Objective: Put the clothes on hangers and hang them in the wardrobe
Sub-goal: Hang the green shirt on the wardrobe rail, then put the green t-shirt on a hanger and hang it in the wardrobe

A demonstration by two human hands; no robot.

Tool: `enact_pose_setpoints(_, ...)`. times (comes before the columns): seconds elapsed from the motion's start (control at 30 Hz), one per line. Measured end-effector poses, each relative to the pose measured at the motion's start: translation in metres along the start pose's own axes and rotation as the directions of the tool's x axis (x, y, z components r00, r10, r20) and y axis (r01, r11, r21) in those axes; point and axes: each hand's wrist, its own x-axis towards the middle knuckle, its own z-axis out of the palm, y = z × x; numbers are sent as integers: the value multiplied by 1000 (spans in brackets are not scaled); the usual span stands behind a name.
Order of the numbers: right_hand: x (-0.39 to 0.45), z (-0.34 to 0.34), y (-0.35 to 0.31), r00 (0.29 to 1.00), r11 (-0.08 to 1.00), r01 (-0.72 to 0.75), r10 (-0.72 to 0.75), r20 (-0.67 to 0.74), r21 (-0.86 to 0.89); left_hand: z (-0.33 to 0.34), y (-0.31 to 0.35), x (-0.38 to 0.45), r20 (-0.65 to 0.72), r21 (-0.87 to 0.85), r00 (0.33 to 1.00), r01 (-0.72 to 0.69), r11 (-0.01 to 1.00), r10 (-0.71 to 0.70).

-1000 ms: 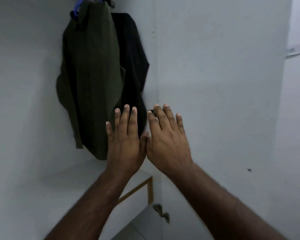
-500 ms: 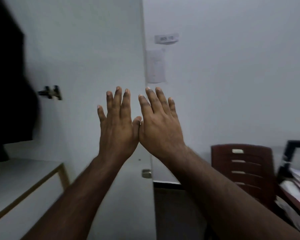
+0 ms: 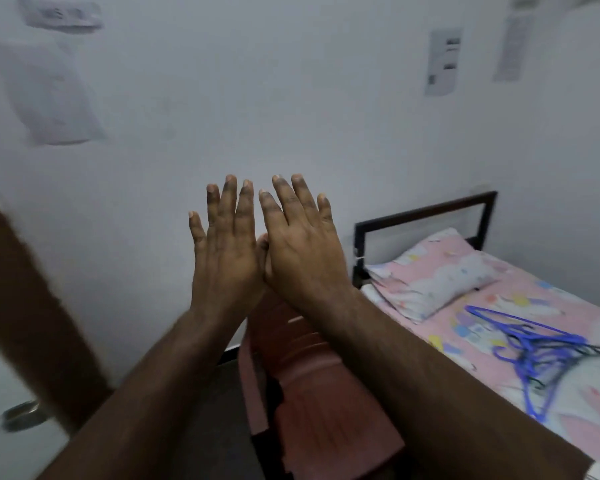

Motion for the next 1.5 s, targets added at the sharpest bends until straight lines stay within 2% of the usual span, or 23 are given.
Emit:
enact_pose_setpoints(0.23,-40,-18,133,974,954,-221,228,10,-200,109,113,33,117,-216,978,-147,965,175)
enact_pose_setpoints(0.5,-92,-49,244,889,775,-433,452,-75,-461,200,235,50,106,-514,911,-293,806,398)
enact_pose_setpoints(0.6,-118,-62,277,837,686,-501,539,-94,-529,231,282,43,113,-553,873,-341,760,474)
enact_pose_setpoints(0.77,-174,-73,329,720,526,-596,684,-115,-607,274,350,18,174,-595,774,-410,692,608)
enact_pose_setpoints(0.9,-219,-76,379,630,447,-638,771,-92,-627,315,404,-5,199,-603,718,-447,661,667)
enact_pose_setpoints(1.0,-251,-77,424,561,409,-653,826,-45,-638,352,445,-20,249,-580,650,-494,648,718)
enact_pose_setpoints(1.33,-316,-51,565,393,410,-669,903,173,-621,474,536,-47,496,-566,527,-407,717,690)
enact_pose_setpoints(1.5,-346,-12,622,248,347,-717,937,245,-604,545,554,-60,618,-582,456,-283,762,641)
